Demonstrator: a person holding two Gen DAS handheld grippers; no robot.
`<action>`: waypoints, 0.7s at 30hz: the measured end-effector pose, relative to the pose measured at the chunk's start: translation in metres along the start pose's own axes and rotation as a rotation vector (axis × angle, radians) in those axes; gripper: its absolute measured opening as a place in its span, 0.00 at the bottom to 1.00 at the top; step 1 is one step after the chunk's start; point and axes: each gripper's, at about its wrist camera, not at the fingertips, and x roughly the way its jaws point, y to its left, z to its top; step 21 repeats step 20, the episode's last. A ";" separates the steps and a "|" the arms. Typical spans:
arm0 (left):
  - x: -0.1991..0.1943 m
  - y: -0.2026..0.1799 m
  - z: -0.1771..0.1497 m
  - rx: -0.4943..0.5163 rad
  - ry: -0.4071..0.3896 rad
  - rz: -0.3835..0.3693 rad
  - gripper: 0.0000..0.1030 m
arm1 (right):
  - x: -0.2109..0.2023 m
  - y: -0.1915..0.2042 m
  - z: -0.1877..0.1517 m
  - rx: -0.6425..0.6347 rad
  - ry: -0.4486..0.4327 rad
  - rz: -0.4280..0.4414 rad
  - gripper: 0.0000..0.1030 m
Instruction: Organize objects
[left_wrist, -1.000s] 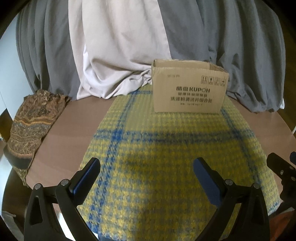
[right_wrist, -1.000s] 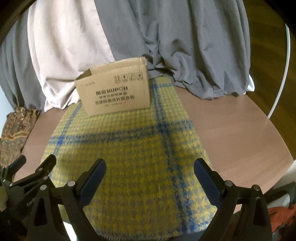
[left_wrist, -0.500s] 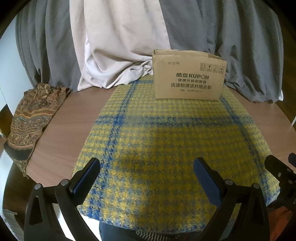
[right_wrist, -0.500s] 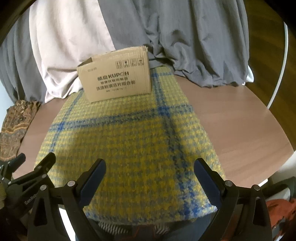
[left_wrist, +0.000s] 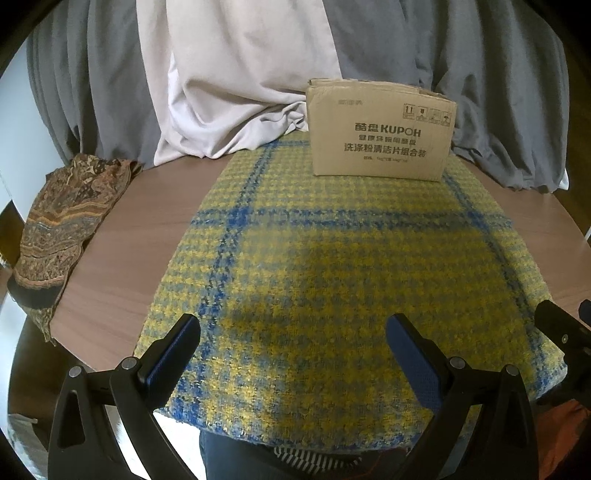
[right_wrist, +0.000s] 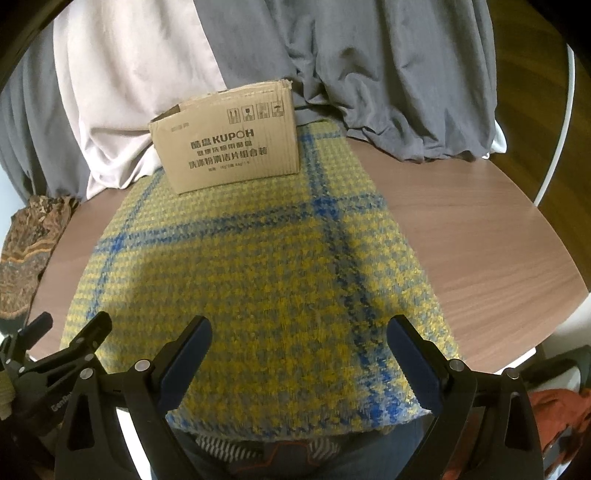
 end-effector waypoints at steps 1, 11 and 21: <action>0.000 -0.001 0.001 0.005 -0.001 0.001 1.00 | 0.000 0.000 0.000 0.000 -0.001 0.000 0.93; 0.002 -0.005 0.004 0.027 0.006 0.009 1.00 | 0.004 0.001 0.005 -0.001 0.004 0.000 0.93; 0.001 -0.002 0.011 0.005 0.005 0.006 1.00 | 0.003 -0.002 0.008 0.003 -0.003 0.005 0.93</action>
